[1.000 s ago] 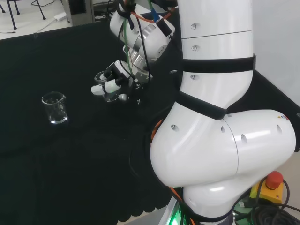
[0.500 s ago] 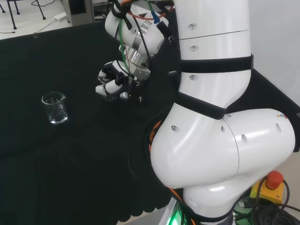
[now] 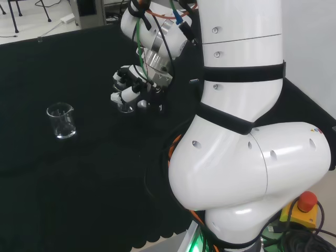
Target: Place the beaker back on the table.
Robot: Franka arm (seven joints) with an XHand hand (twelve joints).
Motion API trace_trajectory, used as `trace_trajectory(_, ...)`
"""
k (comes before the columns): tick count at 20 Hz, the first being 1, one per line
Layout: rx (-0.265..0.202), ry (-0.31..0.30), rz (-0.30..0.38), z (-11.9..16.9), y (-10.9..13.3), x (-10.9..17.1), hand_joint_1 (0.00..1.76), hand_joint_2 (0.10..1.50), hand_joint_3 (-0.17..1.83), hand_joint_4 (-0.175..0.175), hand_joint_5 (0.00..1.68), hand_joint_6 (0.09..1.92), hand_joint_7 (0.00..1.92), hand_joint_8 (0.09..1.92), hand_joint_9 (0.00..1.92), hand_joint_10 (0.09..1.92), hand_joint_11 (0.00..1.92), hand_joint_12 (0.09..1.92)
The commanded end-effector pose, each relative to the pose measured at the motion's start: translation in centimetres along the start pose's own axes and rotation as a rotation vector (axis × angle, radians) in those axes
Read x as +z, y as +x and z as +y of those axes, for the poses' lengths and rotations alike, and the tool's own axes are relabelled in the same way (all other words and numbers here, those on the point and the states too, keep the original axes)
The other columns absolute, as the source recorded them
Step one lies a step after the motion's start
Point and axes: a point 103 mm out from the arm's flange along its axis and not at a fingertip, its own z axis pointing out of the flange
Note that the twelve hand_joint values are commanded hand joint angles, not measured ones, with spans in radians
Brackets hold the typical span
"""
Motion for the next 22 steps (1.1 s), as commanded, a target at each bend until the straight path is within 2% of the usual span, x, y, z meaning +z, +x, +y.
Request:
trace_trajectory(1,0.013,0.037,-0.056,-0.2,1.5,-1.2,0.99,0.50,0.66,-0.052,0.41,0.50,0.71,0.09,0.78,0.09,0.01,1.29)
trace_trajectory(7,0.019,0.025,-0.057,-0.5,1.3,-2.5,0.98,0.51,0.62,-0.048,0.42,0.34,0.63,0.09,0.71,0.09,0.00,1.22)
trace_trajectory(12,0.008,0.017,-0.087,-1.5,3.2,-3.8,0.97,0.52,0.62,-0.048,0.42,0.32,0.62,0.09,0.70,0.09,0.00,1.21)
trace_trajectory(22,0.030,0.019,-0.131,-2.9,4.3,-6.4,0.96,0.52,0.62,-0.047,0.43,0.31,0.61,0.09,0.69,0.09,0.00,1.22)
